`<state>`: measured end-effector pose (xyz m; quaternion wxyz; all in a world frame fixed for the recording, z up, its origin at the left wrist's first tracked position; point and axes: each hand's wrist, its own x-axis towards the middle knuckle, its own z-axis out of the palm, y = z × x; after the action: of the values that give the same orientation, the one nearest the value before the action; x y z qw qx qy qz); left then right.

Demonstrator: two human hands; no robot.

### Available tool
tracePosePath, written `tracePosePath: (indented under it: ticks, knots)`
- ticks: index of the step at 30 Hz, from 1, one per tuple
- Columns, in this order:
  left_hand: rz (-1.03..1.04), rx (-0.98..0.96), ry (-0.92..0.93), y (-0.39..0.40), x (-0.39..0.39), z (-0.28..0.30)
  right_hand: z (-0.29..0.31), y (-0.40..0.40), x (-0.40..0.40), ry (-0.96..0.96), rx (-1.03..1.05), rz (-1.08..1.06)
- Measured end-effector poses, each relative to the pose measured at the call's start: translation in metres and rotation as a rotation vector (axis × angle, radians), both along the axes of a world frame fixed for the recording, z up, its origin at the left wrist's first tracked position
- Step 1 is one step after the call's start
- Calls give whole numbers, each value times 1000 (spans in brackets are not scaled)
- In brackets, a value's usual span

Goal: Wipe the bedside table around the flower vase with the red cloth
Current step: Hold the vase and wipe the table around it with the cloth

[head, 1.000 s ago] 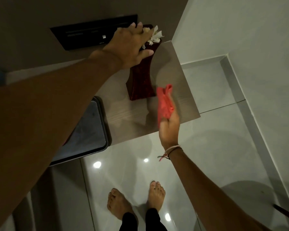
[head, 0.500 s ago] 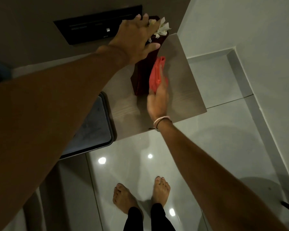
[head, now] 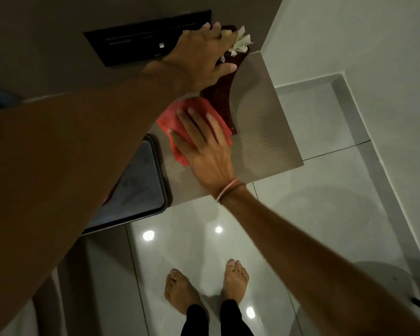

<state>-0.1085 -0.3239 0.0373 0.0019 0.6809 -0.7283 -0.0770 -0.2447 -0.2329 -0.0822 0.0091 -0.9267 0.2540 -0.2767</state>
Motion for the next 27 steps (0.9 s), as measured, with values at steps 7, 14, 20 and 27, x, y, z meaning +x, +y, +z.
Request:
tracePosePath:
  ticks: [7, 14, 20, 27]
  knots:
    - [8, -17, -19, 1, -3, -2, -5, -34, -3, 733, -116, 80]
    - [10, -8, -29, 6, -9, 1, -13, -8, -35, 702, 108, 25]
    - [22, -1, -28, 12, -14, 2, -13, 11, -62, 433, 294, -204]
    - [31, 5, -23, 16, -16, 2, -24, 4, -47, 430, 333, -286]
